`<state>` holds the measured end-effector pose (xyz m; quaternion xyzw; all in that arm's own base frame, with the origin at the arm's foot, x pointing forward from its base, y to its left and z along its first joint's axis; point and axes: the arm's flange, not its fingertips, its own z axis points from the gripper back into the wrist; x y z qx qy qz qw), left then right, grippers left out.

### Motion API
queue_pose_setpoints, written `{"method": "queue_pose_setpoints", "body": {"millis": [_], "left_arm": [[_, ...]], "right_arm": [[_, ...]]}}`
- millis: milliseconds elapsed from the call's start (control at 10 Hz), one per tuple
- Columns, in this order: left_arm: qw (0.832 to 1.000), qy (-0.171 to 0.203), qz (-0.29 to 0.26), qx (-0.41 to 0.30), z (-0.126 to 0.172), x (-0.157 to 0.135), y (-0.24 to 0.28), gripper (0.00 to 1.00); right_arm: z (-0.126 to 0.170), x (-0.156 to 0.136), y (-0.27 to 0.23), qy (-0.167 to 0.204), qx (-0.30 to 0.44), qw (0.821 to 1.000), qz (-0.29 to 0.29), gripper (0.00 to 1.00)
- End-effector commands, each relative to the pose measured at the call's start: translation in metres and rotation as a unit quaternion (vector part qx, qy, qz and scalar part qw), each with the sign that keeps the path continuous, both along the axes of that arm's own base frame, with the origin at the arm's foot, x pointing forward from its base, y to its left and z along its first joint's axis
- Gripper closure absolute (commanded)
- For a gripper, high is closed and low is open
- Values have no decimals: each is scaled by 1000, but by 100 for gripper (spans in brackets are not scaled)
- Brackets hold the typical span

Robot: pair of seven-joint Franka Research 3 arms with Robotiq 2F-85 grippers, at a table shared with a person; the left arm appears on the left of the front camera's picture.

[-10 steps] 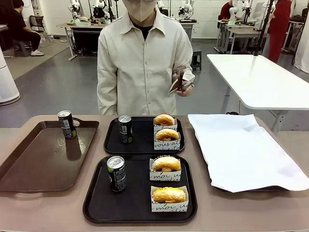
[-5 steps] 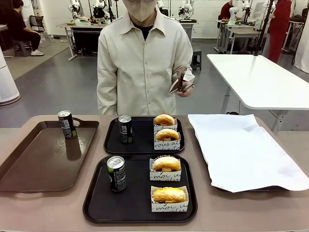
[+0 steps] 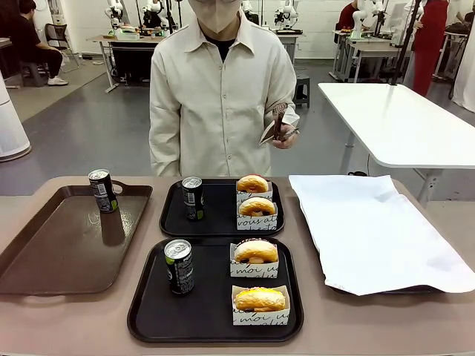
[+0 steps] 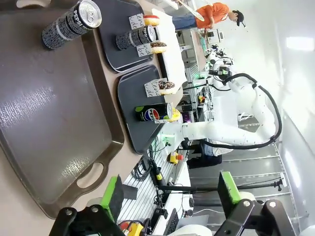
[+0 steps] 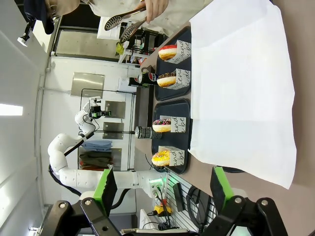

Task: Set up donuts and drinks on trays.
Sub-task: Pick up one Pepsi coke from the Handle tray and place it on the Flat Tray without a Pepsi coke.

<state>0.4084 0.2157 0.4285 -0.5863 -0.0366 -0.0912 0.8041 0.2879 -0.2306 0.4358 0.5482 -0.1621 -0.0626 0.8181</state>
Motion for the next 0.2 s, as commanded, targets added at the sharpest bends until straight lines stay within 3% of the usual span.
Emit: {"method": "queue_pose_setpoints", "body": {"millis": [0, 100], "left_arm": [[1000, 0, 0, -4, 2, -3, -1, 0], [1000, 0, 0, -4, 2, -3, -1, 0]], "right_arm": [[2, 2, -1, -7, 10, 1000, 0, 0], [2, 2, -1, -7, 10, 1000, 0, 0]]}}
